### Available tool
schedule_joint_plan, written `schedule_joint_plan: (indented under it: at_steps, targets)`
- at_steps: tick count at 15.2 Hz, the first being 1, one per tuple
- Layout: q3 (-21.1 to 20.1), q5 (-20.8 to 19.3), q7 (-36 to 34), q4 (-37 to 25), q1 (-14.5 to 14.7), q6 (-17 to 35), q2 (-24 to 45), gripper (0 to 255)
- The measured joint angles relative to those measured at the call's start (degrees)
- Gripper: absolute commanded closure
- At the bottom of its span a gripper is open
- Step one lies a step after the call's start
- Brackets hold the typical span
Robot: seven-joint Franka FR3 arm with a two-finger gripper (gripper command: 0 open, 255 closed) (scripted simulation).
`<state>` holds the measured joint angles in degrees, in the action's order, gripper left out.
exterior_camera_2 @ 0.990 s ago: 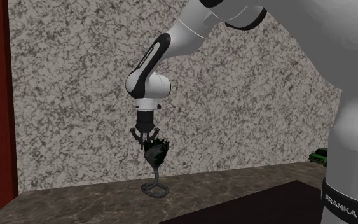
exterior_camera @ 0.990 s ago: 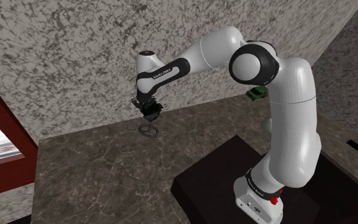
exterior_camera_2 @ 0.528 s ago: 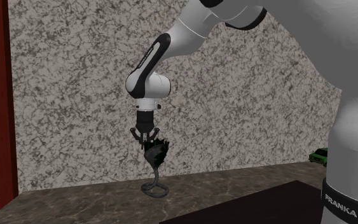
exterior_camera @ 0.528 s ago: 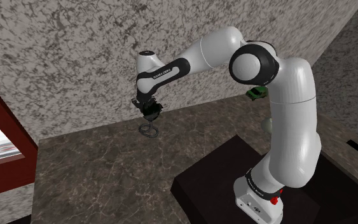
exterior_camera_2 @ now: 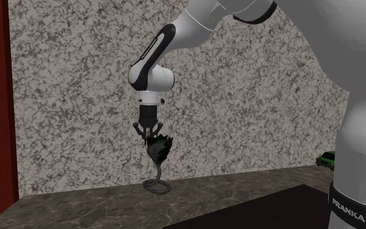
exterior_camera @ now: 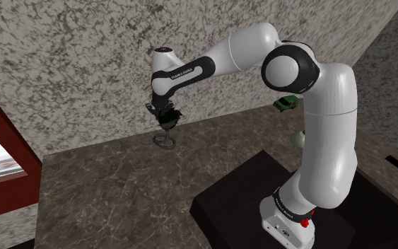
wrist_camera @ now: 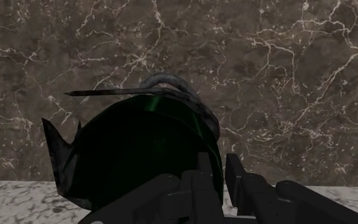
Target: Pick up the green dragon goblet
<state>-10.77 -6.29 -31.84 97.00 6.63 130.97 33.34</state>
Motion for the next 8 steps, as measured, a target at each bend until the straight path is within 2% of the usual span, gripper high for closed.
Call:
schedule_joint_plan:
  at_steps: [8]
  targets:
    - [-0.5, 0.7, 0.4, -1.1, -0.3, -4.3, -3.2, 255]
